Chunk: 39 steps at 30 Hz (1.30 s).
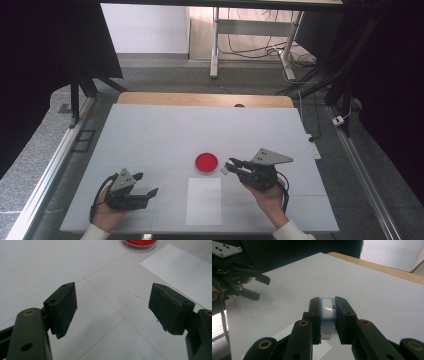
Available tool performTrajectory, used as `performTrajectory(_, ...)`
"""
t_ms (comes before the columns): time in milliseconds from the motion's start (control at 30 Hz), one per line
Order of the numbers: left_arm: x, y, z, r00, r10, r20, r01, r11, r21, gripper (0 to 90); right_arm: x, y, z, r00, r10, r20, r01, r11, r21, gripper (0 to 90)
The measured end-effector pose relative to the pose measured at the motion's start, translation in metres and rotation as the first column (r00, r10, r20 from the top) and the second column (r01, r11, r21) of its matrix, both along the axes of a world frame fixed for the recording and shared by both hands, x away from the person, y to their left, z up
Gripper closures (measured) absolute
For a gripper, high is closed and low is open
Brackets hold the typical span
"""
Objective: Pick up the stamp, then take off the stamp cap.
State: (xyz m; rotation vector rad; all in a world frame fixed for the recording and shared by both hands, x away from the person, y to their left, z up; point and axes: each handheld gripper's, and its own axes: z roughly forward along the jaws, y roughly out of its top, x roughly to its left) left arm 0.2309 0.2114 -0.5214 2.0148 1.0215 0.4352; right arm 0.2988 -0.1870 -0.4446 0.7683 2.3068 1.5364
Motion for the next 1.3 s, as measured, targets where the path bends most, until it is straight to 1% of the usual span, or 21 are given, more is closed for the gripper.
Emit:
performTrajectory(167,0.001,-0.002,0.0,1.0,-0.005,0.005,0.005,1.0,0.001,23.3,-0.002,0.008,-0.002,0.9997,0.024,-0.004,-0.024,1.0,0.001,75.0)
performTrajectory(233,0.001,-0.002,0.0,1.0,-0.007,0.005,0.007,1.0,0.003,23.2,-0.003,0.009,-0.005,0.9992,0.039,-0.007,-0.039,0.999,-0.012,75.0)
performTrajectory(433,0.001,-0.003,0.0,1.0,-0.004,0.009,0.004,1.0,0.007,23.2,-0.001,0.012,-0.009,0.9986,0.048,-0.025,-0.048,0.999,-0.002,74.9)
performTrajectory(567,-0.001,-0.003,0.0,0.9999,-0.004,0.012,0.004,0.9999,0.013,23.2,-0.003,0.018,-0.015,0.9973,0.062,-0.039,-0.063,0.998,-0.016,74.9)
performTrajectory(667,-0.001,-0.003,0.001,0.9999,0.001,0.016,-0.001,0.9999,0.01,23.2,-0.003,0.022,-0.018,0.9966,0.073,-0.038,-0.074,0.997,-0.021,74.9)
performTrajectory(733,0.0,-0.003,0.001,0.9999,0.002,0.016,-0.002,0.9999,0.011,23.2,-0.004,0.023,-0.018,0.9966,0.074,-0.037,-0.075,0.997,-0.026,74.9)
performTrajectory(900,0.001,-0.004,0.0,0.9999,-0.004,0.014,0.003,0.9998,0.018,23.2,-0.004,0.021,-0.018,0.997,0.067,-0.038,-0.068,0.998,-0.018,74.9)
performTrajectory(1000,0.0,-0.005,0.0,0.9998,-0.007,0.019,0.007,0.9997,0.022,23.2,-0.003,0.02,-0.019,0.9973,0.063,-0.037,-0.064,0.998,-0.015,74.8)
performTrajectory(1067,0.0,-0.006,0.001,0.9997,-0.005,0.023,0.005,0.9999,0.016,23.1,-0.003,0.021,-0.019,0.9973,0.064,-0.035,-0.064,0.998,-0.015,74.9)
performTrajectory(1100,0.0,-0.006,0.001,0.9997,-0.006,0.024,0.006,0.9999,0.014,23.1,-0.004,0.022,-0.019,0.9976,0.062,-0.032,-0.062,0.998,-0.007,74.9)
performTrajectory(1133,0.0,-0.007,0.001,0.9997,-0.007,0.025,0.007,0.9999,0.012,23.1,-0.004,0.021,-0.019,0.9976,0.062,-0.031,-0.063,0.998,-0.012,74.9)
performTrajectory(1300,0.002,-0.012,0.003,0.9994,-0.015,0.03,0.015,0.9998,0.014,23.1,-0.004,0.022,-0.019,0.9978,0.06,-0.027,-0.06,0.998,-0.006,74.9)
